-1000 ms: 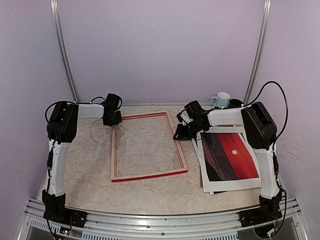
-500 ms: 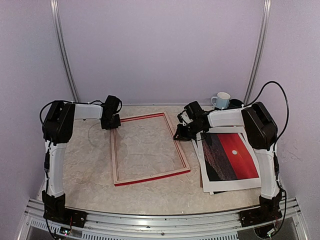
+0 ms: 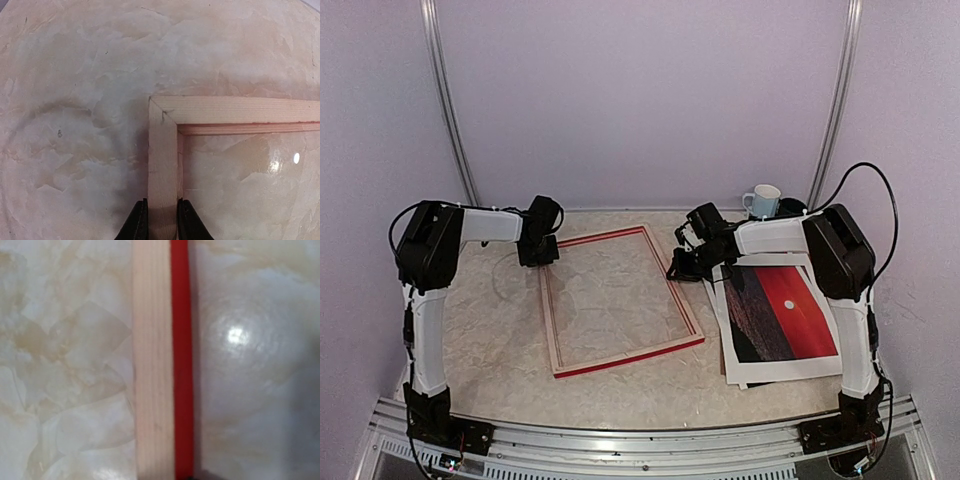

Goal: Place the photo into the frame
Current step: Hold the frame body at the center of the board.

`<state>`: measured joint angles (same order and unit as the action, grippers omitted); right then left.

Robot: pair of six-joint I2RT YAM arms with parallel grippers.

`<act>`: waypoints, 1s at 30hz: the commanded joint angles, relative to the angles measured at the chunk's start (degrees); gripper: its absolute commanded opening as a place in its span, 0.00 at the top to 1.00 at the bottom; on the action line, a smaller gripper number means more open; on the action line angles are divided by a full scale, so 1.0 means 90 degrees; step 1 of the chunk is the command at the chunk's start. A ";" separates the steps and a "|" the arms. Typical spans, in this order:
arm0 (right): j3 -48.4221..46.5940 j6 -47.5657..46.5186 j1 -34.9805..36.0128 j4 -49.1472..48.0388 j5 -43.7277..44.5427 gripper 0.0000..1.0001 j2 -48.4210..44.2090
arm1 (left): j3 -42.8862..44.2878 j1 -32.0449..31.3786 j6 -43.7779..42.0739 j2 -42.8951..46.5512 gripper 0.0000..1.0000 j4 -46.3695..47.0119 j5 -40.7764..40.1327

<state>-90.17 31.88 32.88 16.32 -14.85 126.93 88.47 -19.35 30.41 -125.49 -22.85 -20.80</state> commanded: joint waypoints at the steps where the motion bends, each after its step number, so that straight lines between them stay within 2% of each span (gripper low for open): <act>1: 0.0243 0.0289 0.0091 0.0283 0.0259 1.00 0.0202 | -0.0421 -0.0243 0.0105 0.0159 0.79 -0.0861 0.0417; 30: 0.0233 0.0545 0.0150 0.0232 0.0361 1.00 0.0130 | -0.2085 -0.0933 0.0670 0.1294 0.79 -0.0559 0.1087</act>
<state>-90.08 33.12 33.10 16.40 -13.02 126.65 72.82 -24.01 36.18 -114.21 -24.01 -20.64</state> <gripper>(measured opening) 0.142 0.207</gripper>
